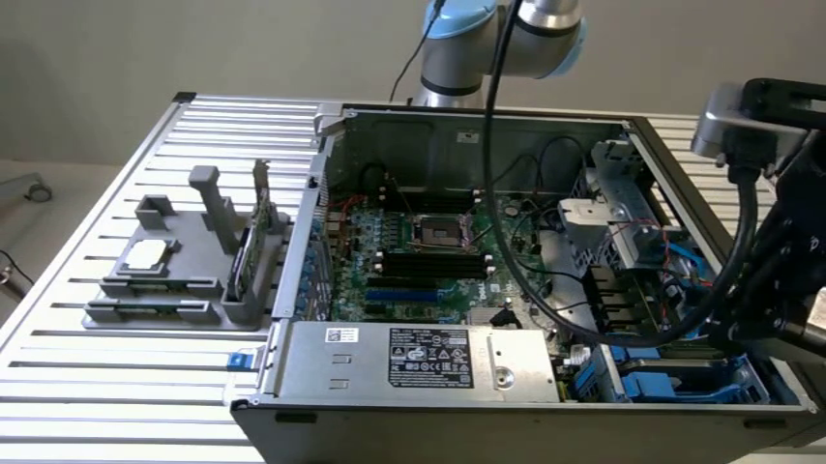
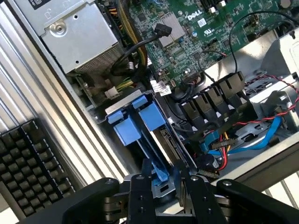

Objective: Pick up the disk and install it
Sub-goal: 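Insert the disk into the insertion slot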

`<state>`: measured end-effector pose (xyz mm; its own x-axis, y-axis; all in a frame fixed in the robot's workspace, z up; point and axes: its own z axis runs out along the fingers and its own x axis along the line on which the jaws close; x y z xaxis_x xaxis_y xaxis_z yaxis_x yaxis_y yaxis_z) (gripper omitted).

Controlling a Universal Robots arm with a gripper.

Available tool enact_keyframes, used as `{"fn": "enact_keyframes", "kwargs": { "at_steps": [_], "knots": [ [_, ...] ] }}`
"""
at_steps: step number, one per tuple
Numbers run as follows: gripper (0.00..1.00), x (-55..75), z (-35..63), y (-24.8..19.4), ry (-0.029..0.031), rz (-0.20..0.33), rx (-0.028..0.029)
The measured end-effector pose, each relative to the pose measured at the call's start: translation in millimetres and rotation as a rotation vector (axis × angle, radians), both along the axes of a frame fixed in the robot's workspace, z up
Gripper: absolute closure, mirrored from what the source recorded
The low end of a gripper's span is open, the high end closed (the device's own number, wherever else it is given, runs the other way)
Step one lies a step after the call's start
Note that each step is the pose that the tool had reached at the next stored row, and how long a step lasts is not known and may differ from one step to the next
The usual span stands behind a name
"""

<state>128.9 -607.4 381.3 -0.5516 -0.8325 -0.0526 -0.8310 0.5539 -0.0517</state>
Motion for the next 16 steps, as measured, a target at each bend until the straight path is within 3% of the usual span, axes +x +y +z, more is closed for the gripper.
{"fn": "enact_keyframes", "kwargs": {
  "at_steps": [16],
  "knots": [
    [0.67,0.0,-2.2,0.0,0.0,-0.289,0.0]
  ]
}}
